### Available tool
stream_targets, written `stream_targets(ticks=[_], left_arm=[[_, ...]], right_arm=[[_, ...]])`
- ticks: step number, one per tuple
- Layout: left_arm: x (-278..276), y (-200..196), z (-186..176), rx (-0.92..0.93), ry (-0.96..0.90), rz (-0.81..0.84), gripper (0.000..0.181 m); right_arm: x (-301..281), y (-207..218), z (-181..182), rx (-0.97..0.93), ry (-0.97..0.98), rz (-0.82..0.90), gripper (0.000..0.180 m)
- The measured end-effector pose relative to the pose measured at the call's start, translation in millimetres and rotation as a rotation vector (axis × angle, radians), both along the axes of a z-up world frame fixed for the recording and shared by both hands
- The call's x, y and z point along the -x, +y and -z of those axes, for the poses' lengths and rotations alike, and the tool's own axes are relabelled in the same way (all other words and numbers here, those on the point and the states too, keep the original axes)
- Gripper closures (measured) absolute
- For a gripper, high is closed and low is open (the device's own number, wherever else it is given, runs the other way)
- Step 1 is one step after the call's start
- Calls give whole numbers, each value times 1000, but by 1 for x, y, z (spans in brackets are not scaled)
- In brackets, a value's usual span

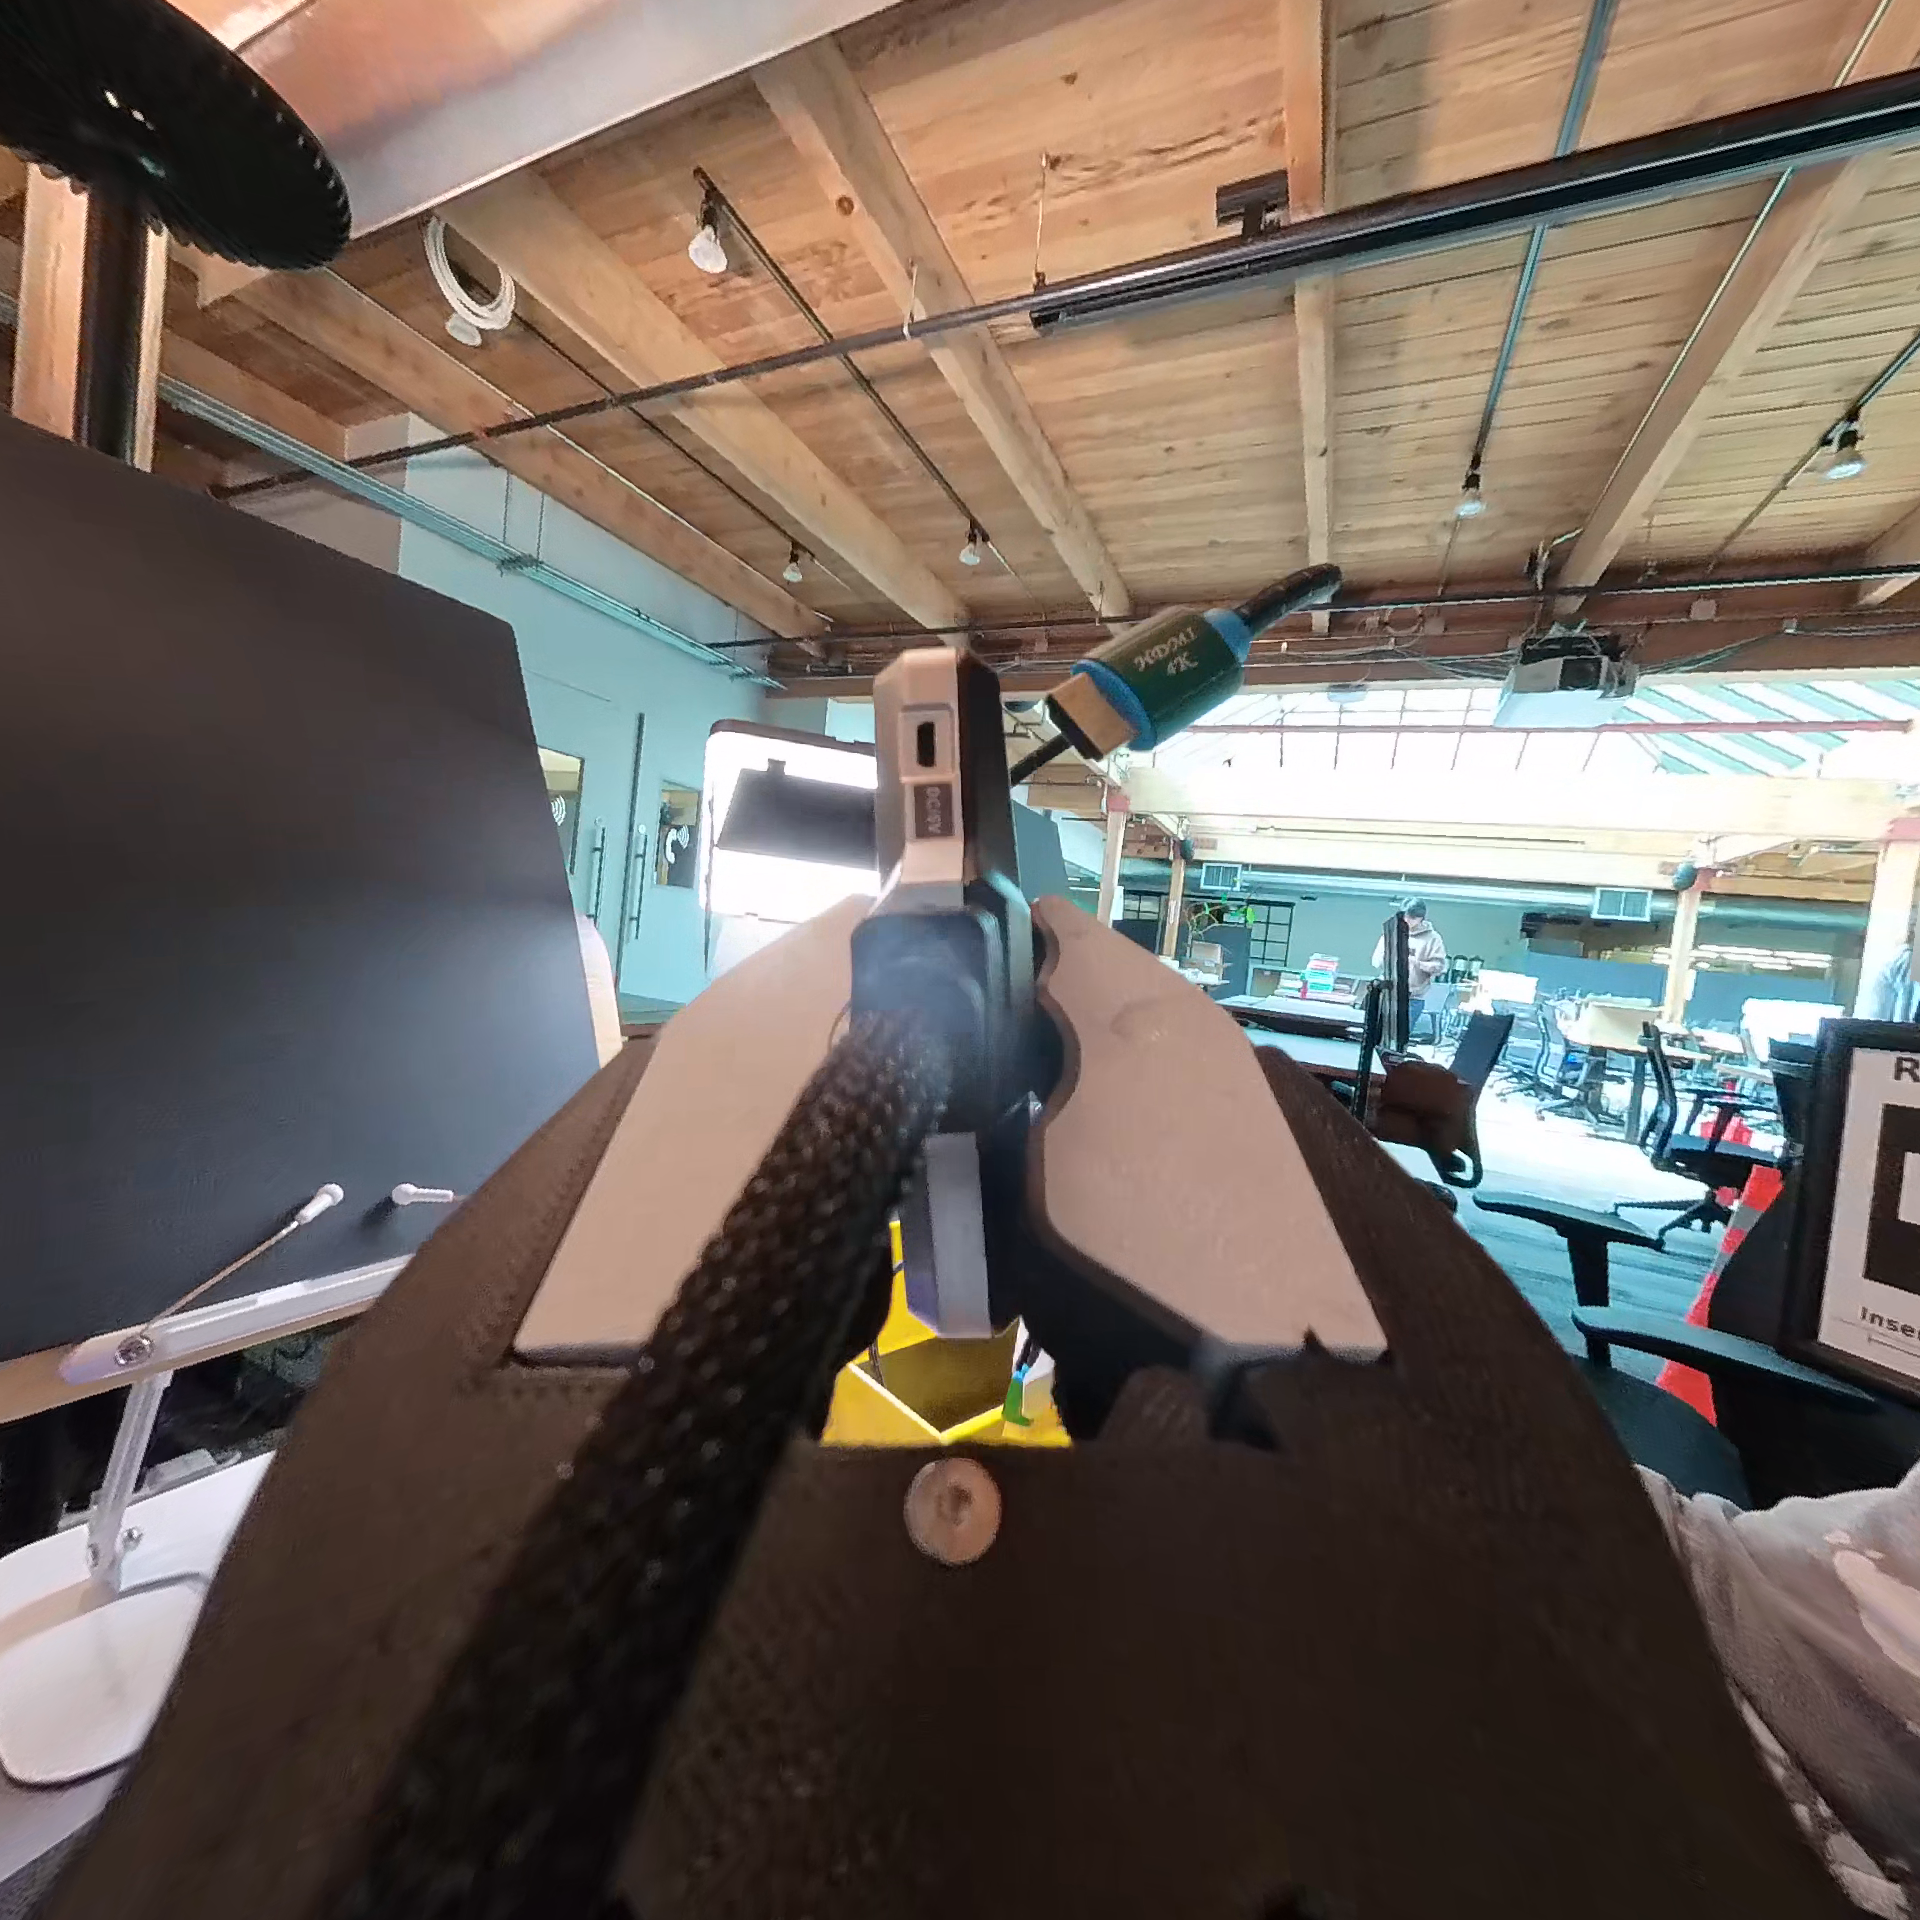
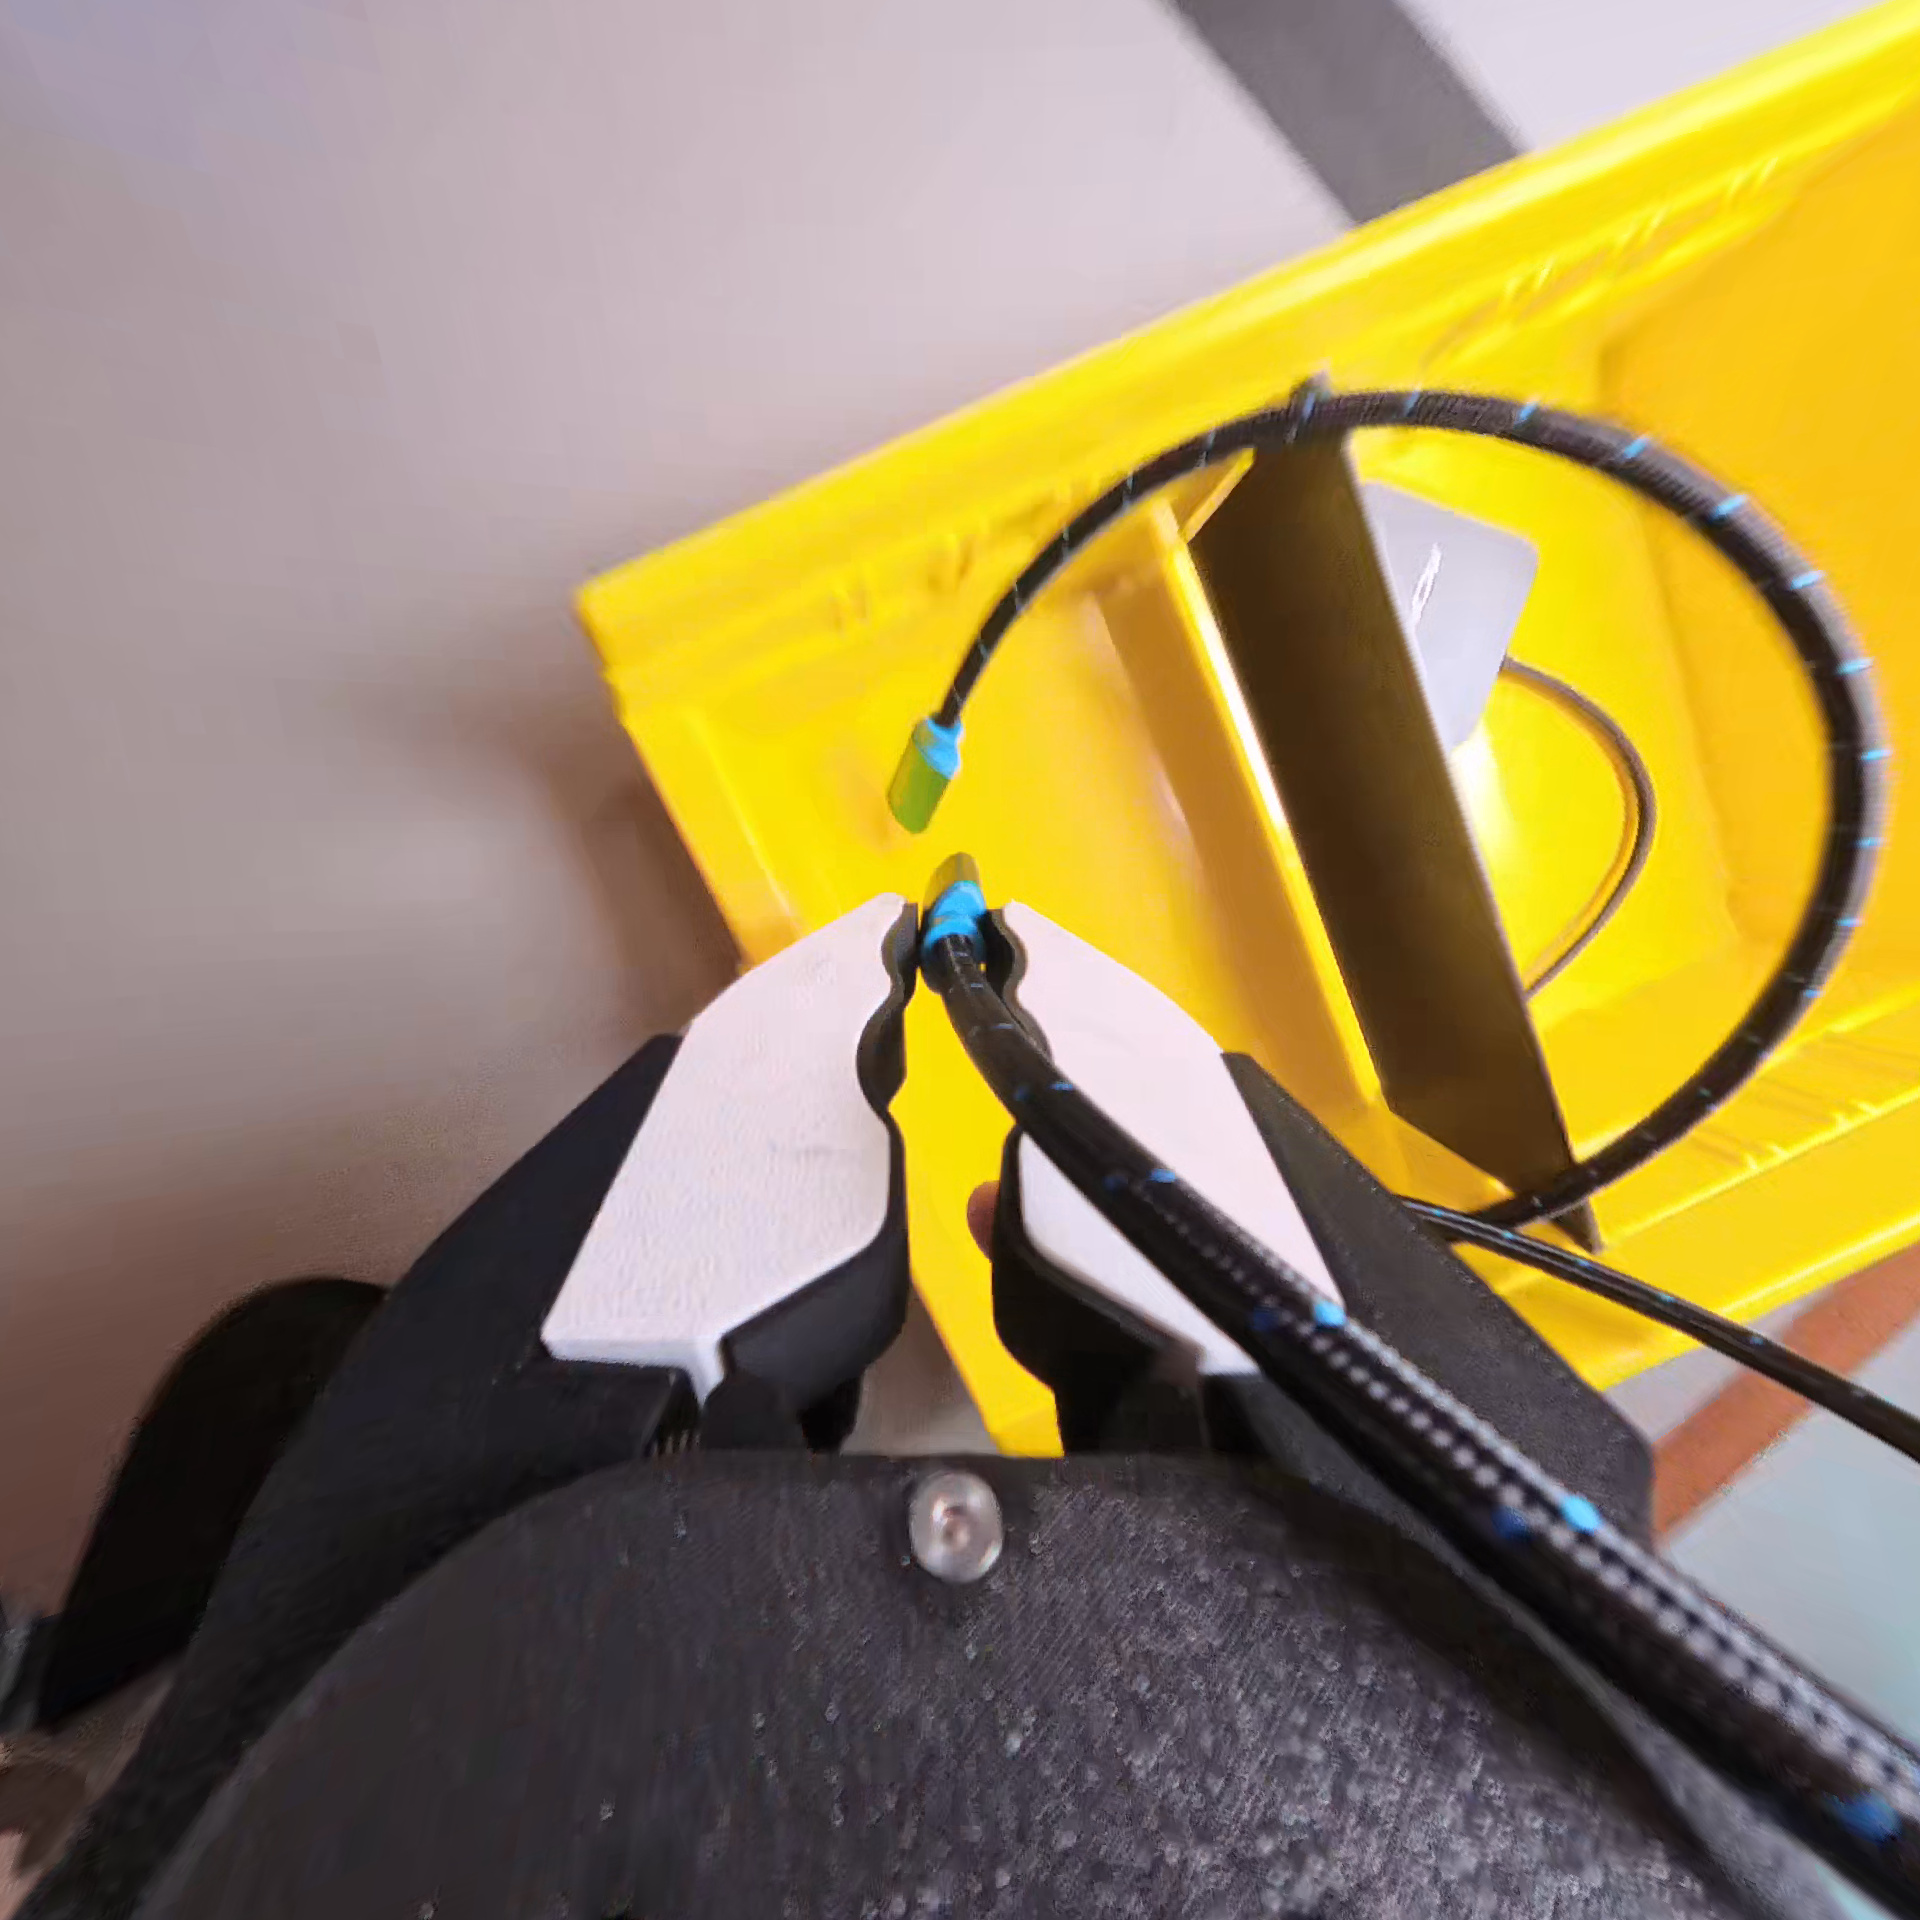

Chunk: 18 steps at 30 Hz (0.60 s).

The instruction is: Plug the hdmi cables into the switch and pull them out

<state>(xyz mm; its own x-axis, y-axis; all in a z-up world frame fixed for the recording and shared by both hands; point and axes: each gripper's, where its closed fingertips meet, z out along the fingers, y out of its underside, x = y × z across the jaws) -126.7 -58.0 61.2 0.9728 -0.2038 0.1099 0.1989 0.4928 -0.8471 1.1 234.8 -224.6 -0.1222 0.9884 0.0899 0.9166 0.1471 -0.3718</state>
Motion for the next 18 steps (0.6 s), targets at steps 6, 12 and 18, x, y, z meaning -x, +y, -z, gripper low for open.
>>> stream_targets(ticks=[6, 12, 18], left_arm=[[6, 13, 12, 54, -31, 12, 156], [7, 29, 26, 115, -20, 8, 156], [0, 42, 35, 139, -18, 42, 156]], right_arm=[[-4, 4, 39, -58, -172, -43, 167], [-16, -5, 10, -20, -77, -106, 158], [12, -38, -88, 40, 474, -268, 156]])
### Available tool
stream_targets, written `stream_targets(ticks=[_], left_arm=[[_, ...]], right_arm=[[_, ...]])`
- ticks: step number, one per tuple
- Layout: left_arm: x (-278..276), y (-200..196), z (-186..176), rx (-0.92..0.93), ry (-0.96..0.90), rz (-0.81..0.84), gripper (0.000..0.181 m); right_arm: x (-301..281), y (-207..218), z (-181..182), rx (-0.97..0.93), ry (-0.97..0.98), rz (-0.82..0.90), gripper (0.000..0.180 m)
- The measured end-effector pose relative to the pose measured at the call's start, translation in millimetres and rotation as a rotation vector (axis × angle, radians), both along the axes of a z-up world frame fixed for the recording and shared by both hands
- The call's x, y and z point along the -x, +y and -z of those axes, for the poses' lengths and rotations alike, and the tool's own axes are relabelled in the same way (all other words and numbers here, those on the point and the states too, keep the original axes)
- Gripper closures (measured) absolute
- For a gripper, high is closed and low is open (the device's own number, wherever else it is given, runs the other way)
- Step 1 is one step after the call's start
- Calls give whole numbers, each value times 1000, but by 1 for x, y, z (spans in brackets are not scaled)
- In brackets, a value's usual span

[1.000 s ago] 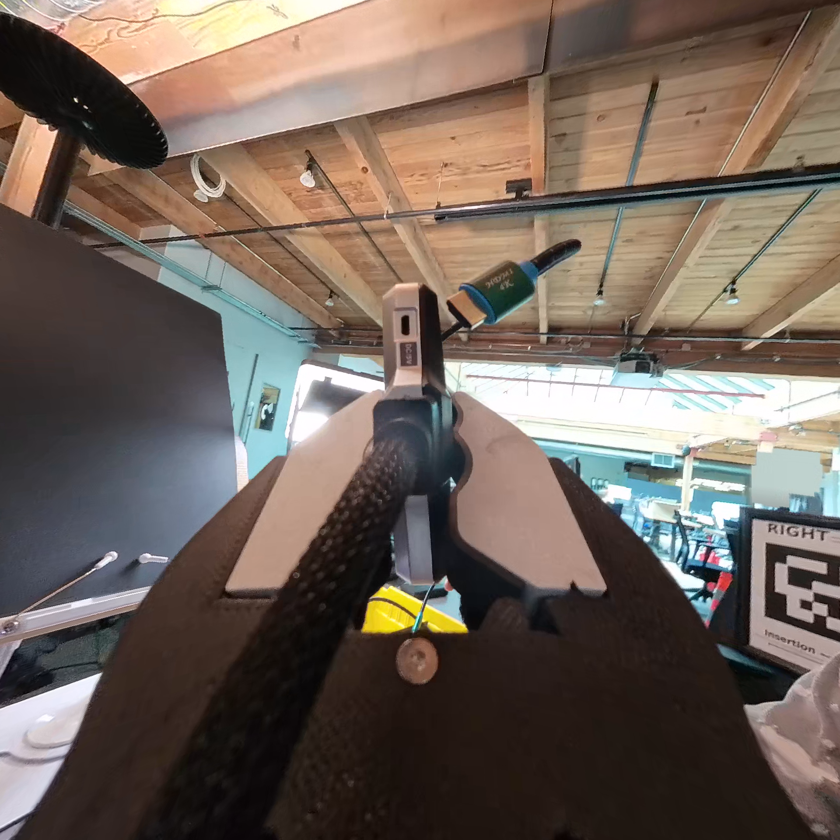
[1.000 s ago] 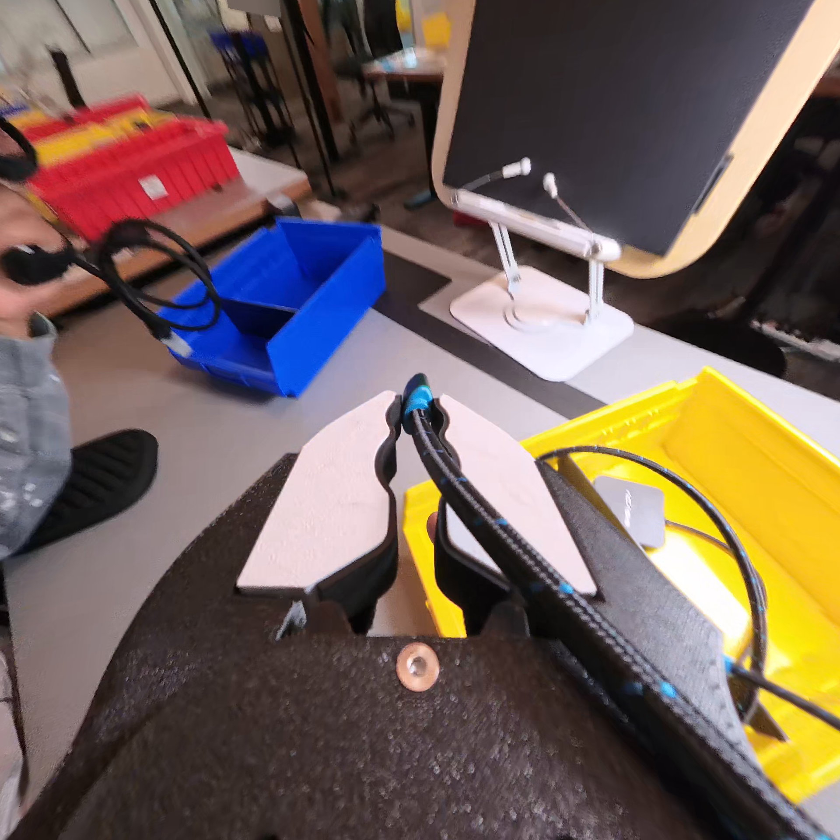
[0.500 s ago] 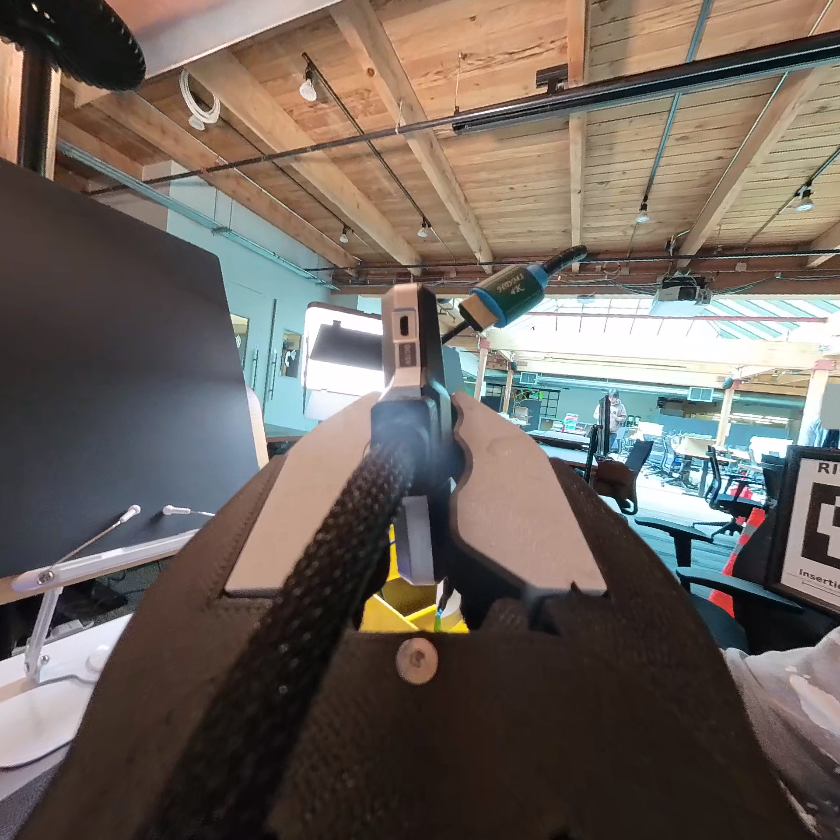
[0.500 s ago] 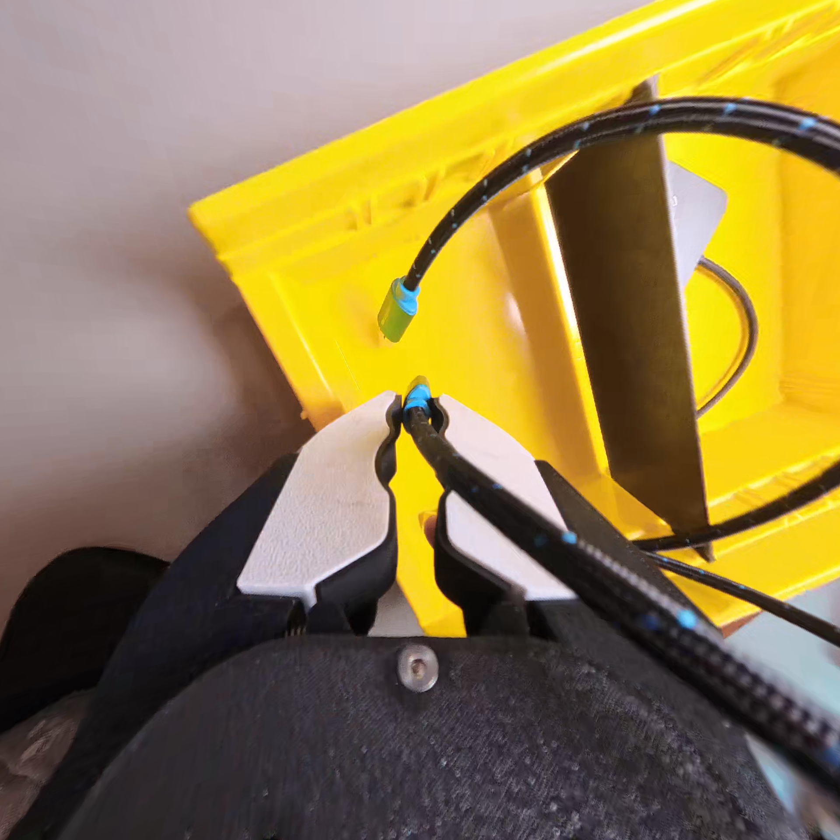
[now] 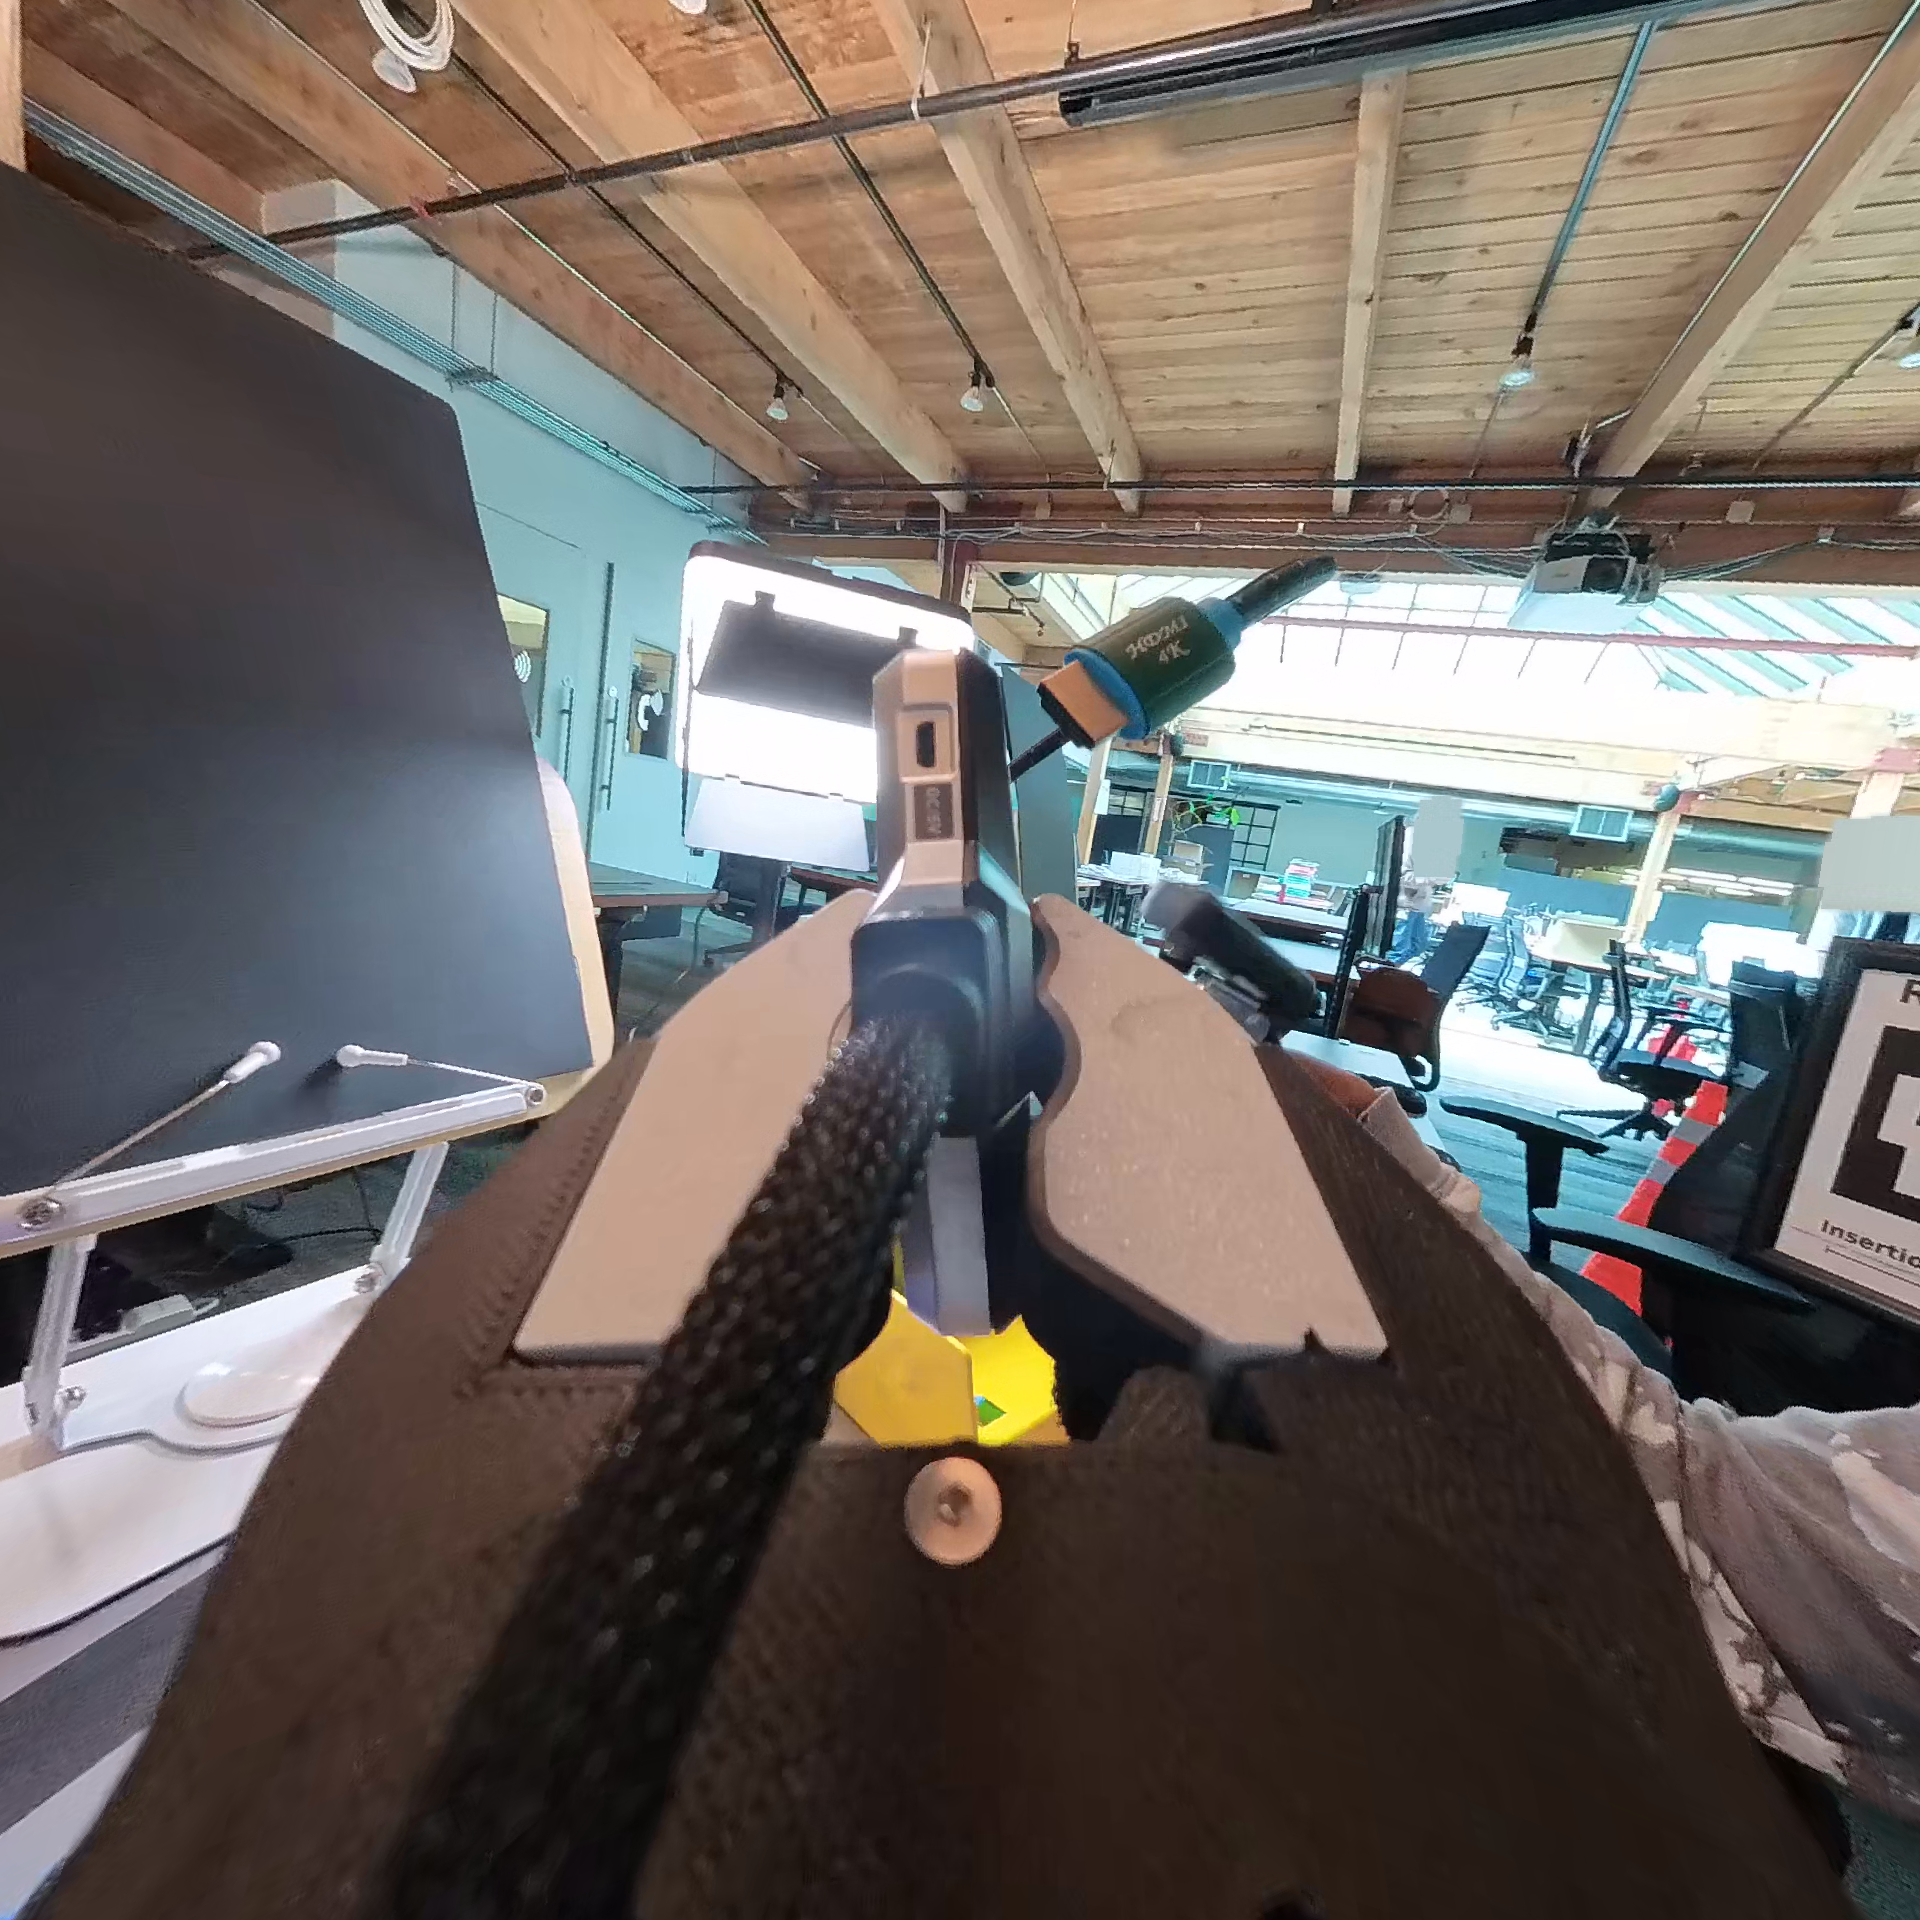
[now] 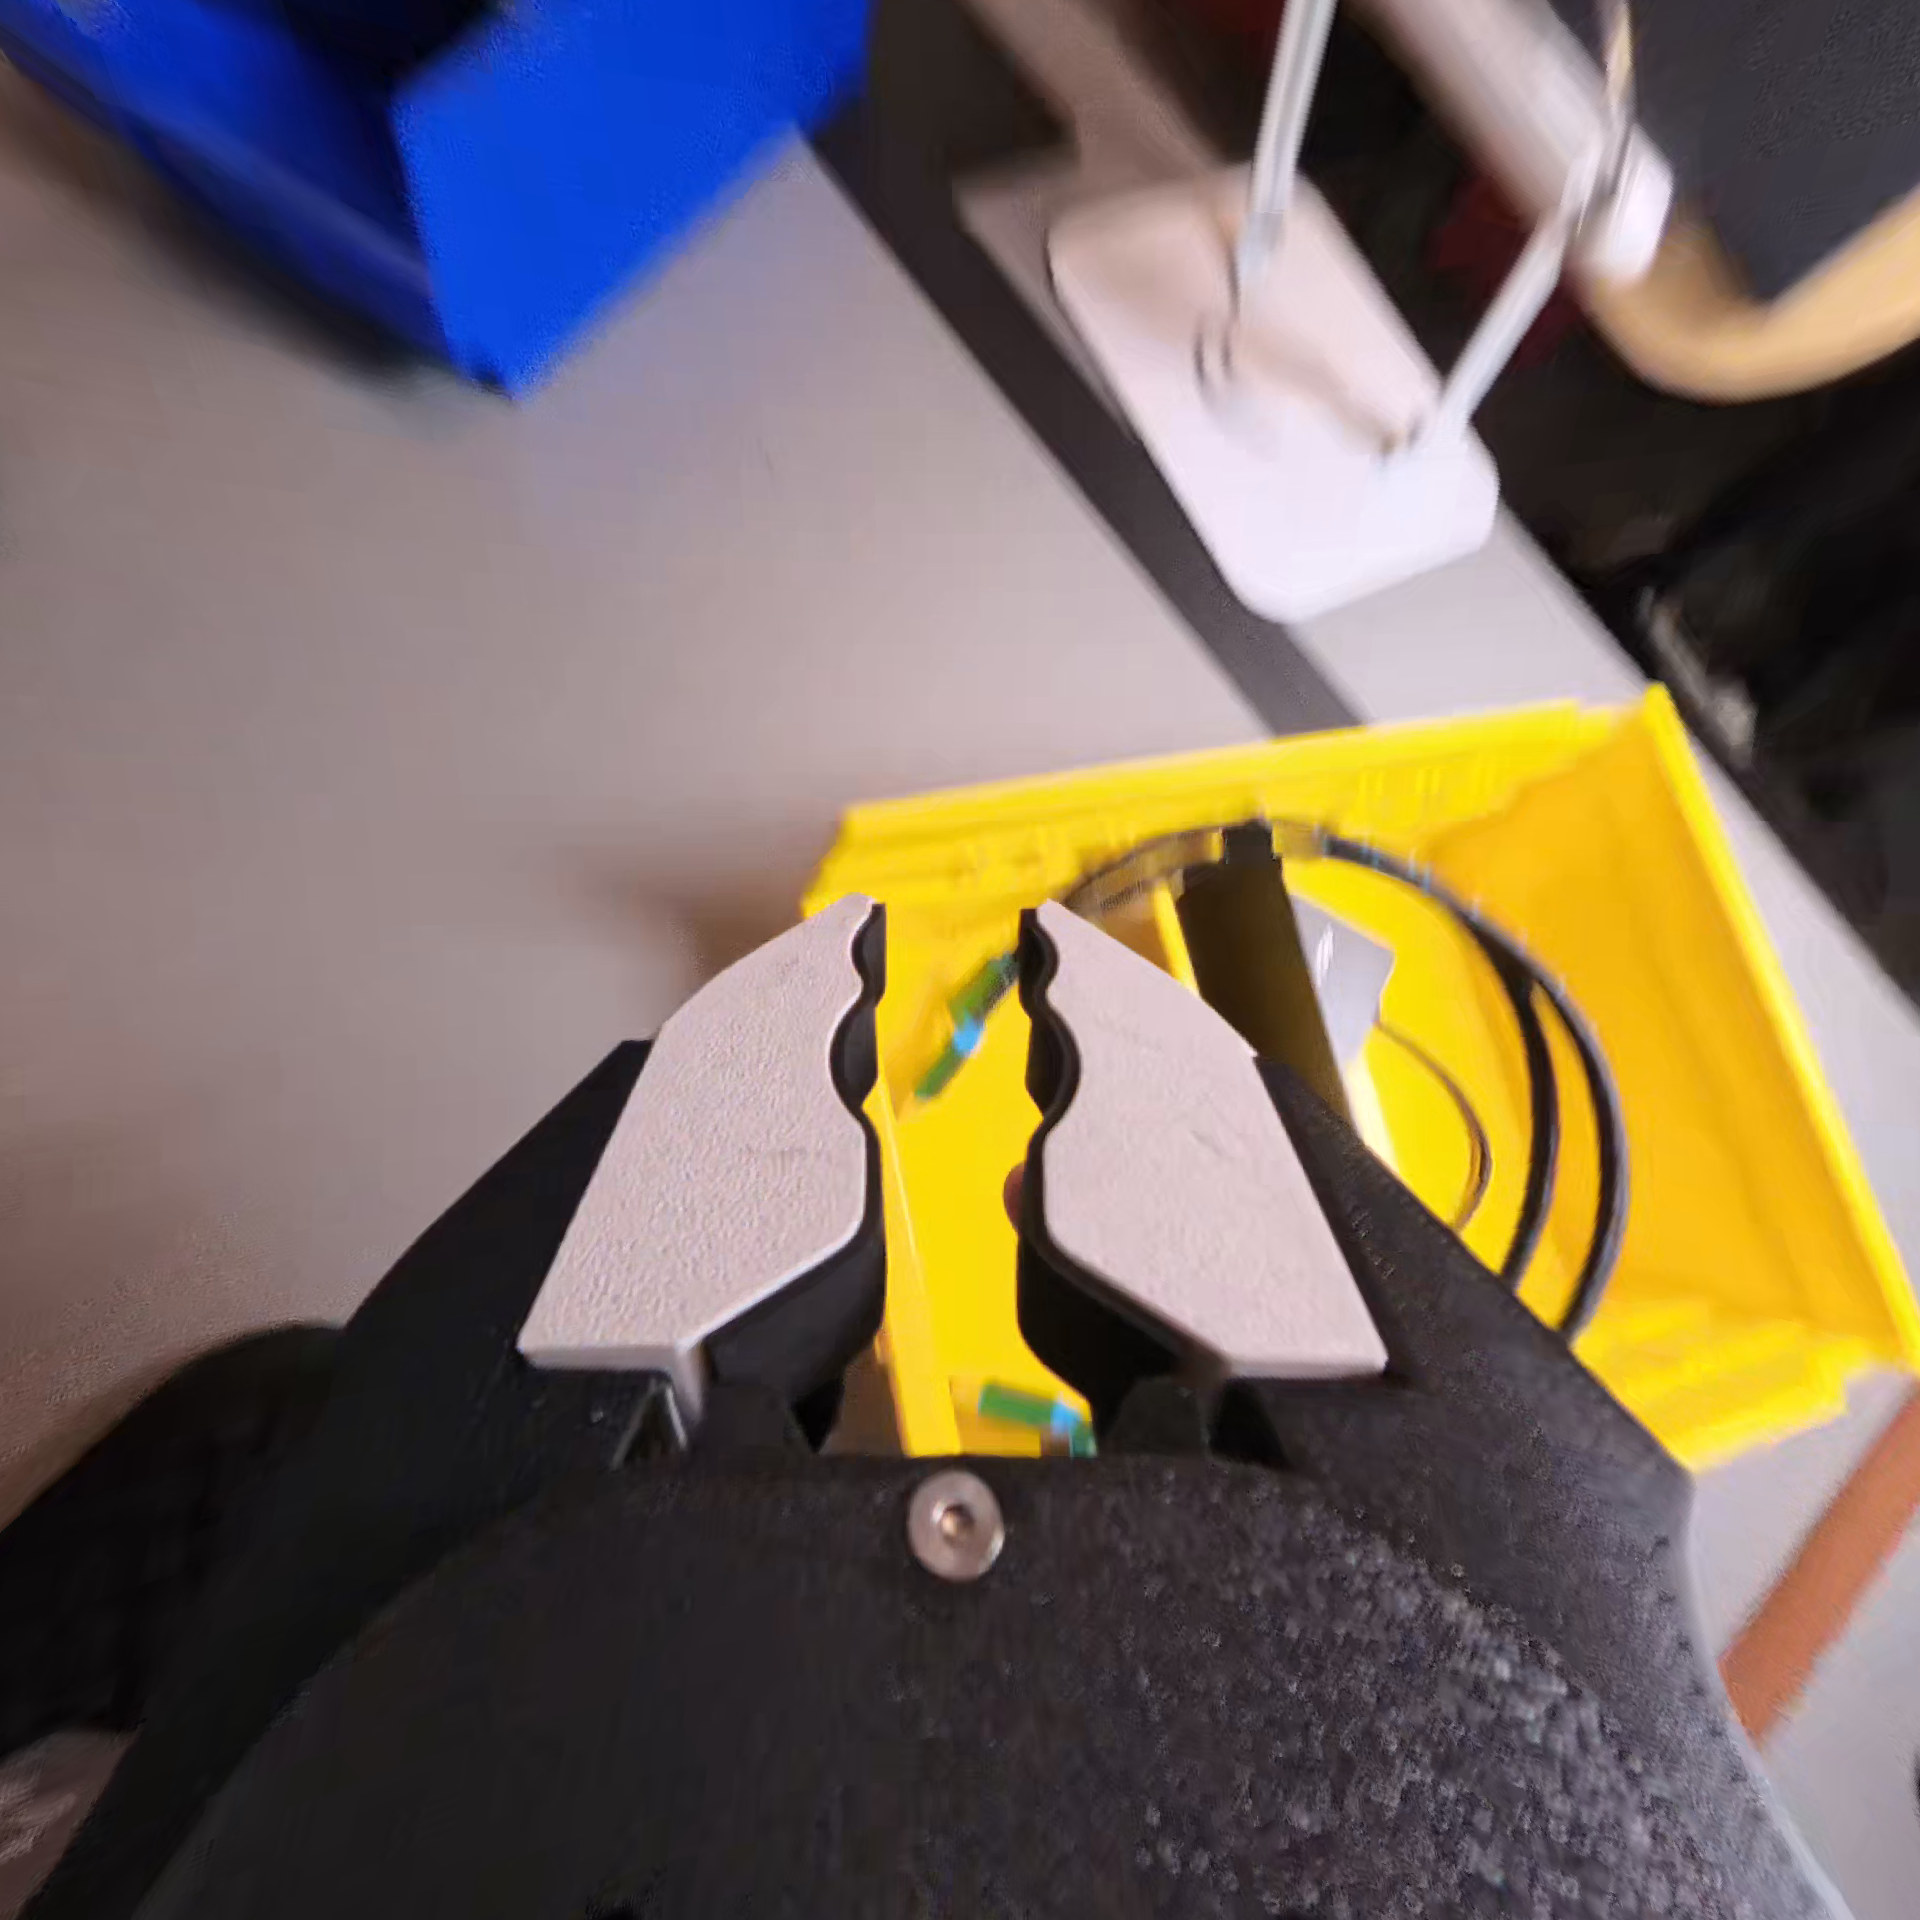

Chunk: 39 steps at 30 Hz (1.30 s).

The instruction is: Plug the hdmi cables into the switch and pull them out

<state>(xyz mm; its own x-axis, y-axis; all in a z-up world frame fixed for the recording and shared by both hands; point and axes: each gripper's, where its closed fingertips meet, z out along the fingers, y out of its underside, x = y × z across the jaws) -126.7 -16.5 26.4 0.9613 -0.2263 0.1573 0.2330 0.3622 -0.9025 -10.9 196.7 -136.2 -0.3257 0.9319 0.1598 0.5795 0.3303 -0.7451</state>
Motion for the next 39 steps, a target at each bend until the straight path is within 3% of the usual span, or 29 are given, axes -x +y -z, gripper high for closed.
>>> stream_targets(ticks=[7, 12, 16, 29, 39], left_arm=[[-24, 13, 4, -39, -27, 105, 155], [-52, 22, 5, -68, -3, 193, 156], [-68, 30, 11, -51, -4, 240, 156], [-88, 40, 19, -26, -38, 321, 156], [-92, 41, 21, -26, -33, 326, 156]], right_arm=[[27, -101, -84, 312, 474, -367, 157], [41, -143, -112, 648, 641, -464, 155], [33, -162, -128, 788, 715, -548, 149], [18, -164, -149, 758, 824, -547, 150], [22, -158, -151, 790, 852, -504, 162]])
